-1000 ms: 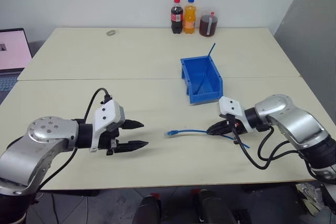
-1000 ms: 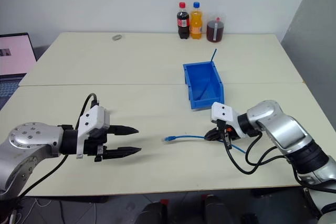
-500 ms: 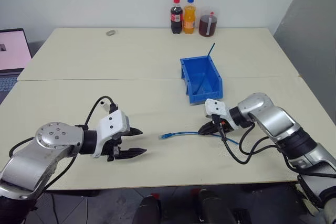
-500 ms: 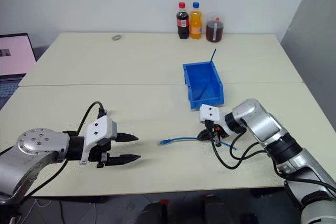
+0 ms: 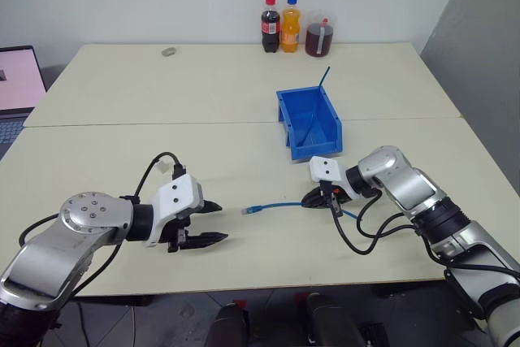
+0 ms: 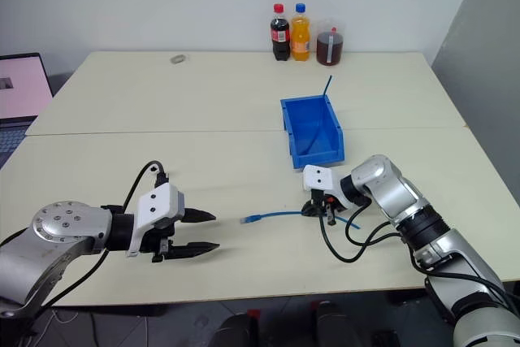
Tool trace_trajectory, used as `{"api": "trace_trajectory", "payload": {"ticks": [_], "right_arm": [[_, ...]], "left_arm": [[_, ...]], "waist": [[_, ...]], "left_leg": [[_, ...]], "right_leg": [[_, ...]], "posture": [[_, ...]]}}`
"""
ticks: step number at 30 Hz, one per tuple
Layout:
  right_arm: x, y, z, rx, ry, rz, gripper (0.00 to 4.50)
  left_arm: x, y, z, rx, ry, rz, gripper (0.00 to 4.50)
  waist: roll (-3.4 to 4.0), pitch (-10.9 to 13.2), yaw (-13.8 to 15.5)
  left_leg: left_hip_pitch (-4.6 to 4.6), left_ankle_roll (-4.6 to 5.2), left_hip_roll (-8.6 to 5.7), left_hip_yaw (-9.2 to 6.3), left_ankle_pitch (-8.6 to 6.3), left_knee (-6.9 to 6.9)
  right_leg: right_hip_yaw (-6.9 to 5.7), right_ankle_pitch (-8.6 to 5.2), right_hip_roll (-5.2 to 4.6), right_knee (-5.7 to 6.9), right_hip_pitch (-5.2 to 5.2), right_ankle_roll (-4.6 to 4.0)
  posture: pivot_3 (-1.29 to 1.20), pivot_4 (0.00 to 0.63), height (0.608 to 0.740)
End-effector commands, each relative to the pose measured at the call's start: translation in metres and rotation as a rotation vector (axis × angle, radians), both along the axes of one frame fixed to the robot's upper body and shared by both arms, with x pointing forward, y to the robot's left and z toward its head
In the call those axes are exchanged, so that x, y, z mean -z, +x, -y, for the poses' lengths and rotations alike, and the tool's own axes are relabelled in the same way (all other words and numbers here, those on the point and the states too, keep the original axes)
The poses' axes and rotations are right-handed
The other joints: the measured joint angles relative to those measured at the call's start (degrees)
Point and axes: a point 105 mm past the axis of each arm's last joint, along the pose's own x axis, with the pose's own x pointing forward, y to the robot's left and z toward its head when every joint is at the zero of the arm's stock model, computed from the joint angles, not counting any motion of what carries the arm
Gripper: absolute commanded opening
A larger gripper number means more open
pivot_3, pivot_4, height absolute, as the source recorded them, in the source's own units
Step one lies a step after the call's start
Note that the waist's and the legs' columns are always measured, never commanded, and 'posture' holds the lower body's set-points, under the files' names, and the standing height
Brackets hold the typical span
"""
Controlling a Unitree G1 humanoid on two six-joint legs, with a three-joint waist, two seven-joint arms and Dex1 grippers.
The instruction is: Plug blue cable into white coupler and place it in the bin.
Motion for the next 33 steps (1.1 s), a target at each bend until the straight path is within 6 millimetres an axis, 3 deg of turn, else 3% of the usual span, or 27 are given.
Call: {"api": "trace_trajectory", "payload": {"ticks": [1, 9, 15, 26, 30, 33], "right_arm": [[-0.012, 0.008, 0.002, 0.014, 0.008, 0.055, 1.35], [-0.020, 0.007, 0.005, 0.005, 0.035, 0.074, 3.21], [-0.038, 0.001, 0.003, -0.031, 0.080, 0.102, 3.21], [-0.093, -0.010, 0.000, -0.059, 0.200, 0.180, 3.21], [-0.102, -0.017, -0.003, -0.075, 0.232, 0.183, 3.21], [-0.102, -0.019, -0.005, -0.075, 0.238, 0.183, 3.21]], "left_arm": [[-0.005, 0.002, 0.004, 0.008, 0.003, 0.039, 2.99], [-0.010, 0.000, 0.012, 0.033, -0.061, 0.012, 2.99], [-0.016, -0.009, 0.006, 0.066, -0.088, -0.004, 2.99], [-0.027, 0.010, -0.050, -0.146, -0.123, 0.022, 2.99], [-0.035, 0.023, -0.071, -0.256, -0.199, 0.072, 2.99], [-0.035, 0.021, -0.086, -0.311, -0.260, 0.037, 2.99]], "waist": [[0.00, 0.0, 0.0], [0.00, 0.0, 0.0], [0.00, 0.0, 0.0], [0.01, 0.0, 0.1], [0.02, 0.0, 0.1], [0.02, 0.0, 0.1]], "left_leg": [[0.00, 0.00, 0.00, 0.00, 0.00, 0.00], [0.00, 0.00, 0.00, 0.00, 0.00, 0.01], [-0.01, 0.00, 0.00, -0.01, 0.00, 0.00], [0.00, 0.00, 0.00, -0.06, 0.00, 0.01], [-0.01, 0.00, 0.00, -0.08, 0.00, 0.00], [-0.03, 0.00, 0.00, -0.09, 0.00, 0.01]], "right_leg": [[0.00, 0.00, 0.00, 0.00, 0.00, 0.00], [0.00, 0.00, 0.00, 0.01, 0.01, 0.00], [0.00, 0.00, -0.01, 0.01, 0.01, 0.00], [-0.07, 0.00, -0.02, 0.02, 0.02, 0.00], [-0.11, 0.00, -0.02, 0.02, 0.01, 0.00], [-0.12, 0.00, -0.04, 0.02, 0.01, -0.01]], "posture": [[0.00, 0.150, 0.740], [0.00, 0.150, 0.740], [0.00, 0.150, 0.740], [0.00, 0.150, 0.740], [0.00, 0.150, 0.740], [0.00, 0.150, 0.740]]}}
